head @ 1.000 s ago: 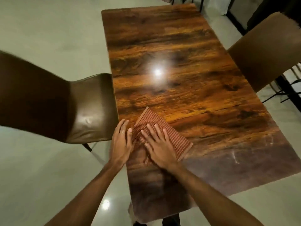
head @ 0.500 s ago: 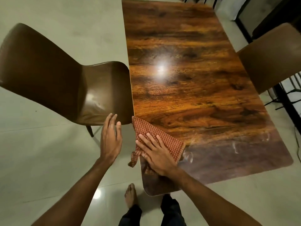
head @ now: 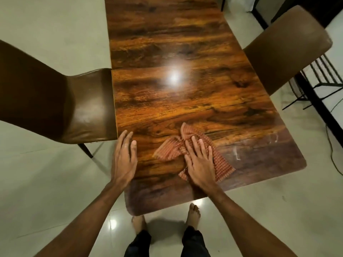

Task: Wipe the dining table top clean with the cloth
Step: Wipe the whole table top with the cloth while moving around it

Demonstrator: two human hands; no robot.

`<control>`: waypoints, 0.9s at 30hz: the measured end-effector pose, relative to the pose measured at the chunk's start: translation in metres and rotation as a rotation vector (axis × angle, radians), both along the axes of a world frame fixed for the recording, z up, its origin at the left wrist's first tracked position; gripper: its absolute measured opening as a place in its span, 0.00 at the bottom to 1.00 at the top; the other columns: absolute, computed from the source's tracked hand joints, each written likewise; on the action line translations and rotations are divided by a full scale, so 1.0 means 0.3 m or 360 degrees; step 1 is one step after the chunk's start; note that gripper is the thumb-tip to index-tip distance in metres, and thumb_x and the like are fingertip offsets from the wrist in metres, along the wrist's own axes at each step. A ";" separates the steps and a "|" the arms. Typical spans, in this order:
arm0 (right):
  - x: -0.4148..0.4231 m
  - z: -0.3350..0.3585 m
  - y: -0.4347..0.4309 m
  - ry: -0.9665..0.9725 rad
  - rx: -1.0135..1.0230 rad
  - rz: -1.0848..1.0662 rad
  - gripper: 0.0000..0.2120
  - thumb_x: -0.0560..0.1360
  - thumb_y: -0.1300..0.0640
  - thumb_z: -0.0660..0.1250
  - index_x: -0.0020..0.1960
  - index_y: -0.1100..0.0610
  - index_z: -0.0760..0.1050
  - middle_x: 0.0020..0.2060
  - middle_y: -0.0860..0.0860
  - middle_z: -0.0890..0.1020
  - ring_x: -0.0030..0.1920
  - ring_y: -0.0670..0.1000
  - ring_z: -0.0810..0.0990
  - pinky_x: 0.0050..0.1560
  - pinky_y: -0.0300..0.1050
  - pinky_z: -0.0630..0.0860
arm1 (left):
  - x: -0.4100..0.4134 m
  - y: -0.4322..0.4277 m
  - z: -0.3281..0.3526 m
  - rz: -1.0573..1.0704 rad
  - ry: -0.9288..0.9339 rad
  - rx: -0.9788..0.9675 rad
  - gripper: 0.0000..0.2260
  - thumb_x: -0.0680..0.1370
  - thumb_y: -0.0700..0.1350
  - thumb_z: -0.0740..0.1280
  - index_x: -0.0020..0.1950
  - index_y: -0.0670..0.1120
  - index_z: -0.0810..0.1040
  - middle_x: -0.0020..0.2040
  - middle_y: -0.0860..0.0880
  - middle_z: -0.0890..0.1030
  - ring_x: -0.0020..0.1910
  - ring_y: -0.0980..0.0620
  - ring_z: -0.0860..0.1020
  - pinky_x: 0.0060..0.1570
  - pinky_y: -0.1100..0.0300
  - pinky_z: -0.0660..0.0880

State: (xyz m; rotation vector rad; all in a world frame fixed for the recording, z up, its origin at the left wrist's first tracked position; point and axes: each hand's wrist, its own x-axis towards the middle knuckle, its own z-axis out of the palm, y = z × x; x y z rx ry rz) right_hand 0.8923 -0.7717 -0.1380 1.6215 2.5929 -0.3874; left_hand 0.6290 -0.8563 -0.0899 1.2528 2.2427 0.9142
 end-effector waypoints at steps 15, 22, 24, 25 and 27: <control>0.835 0.018 0.457 0.0103 -0.0053 -0.0561 0.28 0.87 0.44 0.48 0.84 0.45 0.47 0.84 0.51 0.48 0.84 0.57 0.44 0.81 0.64 0.42 | 0.715 0.338 0.025 -0.0402 0.0078 -0.0102 0.22 0.86 0.53 0.53 0.77 0.45 0.67 0.79 0.47 0.65 0.78 0.50 0.63 0.76 0.48 0.63; 0.755 -0.033 0.347 0.0049 0.0032 -0.0081 0.28 0.86 0.43 0.47 0.84 0.47 0.50 0.84 0.52 0.51 0.83 0.59 0.50 0.82 0.61 0.45 | 0.796 0.359 0.019 -0.0402 0.0091 -0.0180 0.22 0.85 0.54 0.52 0.78 0.48 0.66 0.80 0.49 0.62 0.79 0.50 0.62 0.76 0.45 0.63; 0.823 -0.034 0.395 0.0042 0.0027 -0.0177 0.27 0.86 0.43 0.47 0.84 0.46 0.49 0.84 0.50 0.49 0.84 0.56 0.48 0.82 0.61 0.45 | 0.776 0.345 0.015 -0.0382 0.0105 -0.0189 0.23 0.85 0.54 0.52 0.78 0.49 0.65 0.80 0.50 0.61 0.79 0.50 0.61 0.76 0.45 0.63; 0.845 -0.029 0.408 0.0046 0.0016 -0.0340 0.27 0.86 0.44 0.47 0.84 0.46 0.50 0.84 0.50 0.50 0.84 0.57 0.48 0.82 0.62 0.46 | 0.754 0.328 0.014 -0.0367 0.0104 -0.0185 0.22 0.86 0.54 0.52 0.78 0.49 0.65 0.80 0.50 0.61 0.79 0.50 0.62 0.76 0.45 0.63; 0.830 -0.010 0.393 0.0092 0.0008 -0.0643 0.27 0.86 0.45 0.48 0.84 0.49 0.53 0.84 0.53 0.52 0.83 0.60 0.49 0.81 0.64 0.47 | 0.705 0.288 0.016 -0.0327 0.0090 -0.0154 0.22 0.86 0.54 0.52 0.78 0.49 0.66 0.80 0.51 0.62 0.78 0.51 0.62 0.75 0.45 0.64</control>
